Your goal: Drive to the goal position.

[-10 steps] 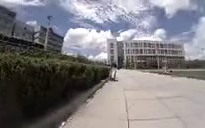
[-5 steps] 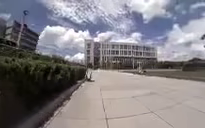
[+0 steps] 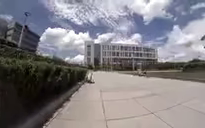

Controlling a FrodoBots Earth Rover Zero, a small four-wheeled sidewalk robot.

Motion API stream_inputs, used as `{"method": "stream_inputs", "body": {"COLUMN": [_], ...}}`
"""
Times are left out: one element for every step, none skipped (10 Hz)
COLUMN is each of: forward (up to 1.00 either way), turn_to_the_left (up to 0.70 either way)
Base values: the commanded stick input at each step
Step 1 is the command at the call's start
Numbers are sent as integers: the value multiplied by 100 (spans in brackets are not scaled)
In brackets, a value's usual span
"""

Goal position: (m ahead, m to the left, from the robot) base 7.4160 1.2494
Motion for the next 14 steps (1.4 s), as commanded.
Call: {"method": "stream_inputs", "body": {"forward": [70, 70, 70, 70, 70, 70, 70, 70, 70, 70, 70, 70, 70, 70], "turn_to_the_left": [0, 0, 0, 0, 0, 0, 10, -27, -26, 11, 13, 8, 6, 9]}}
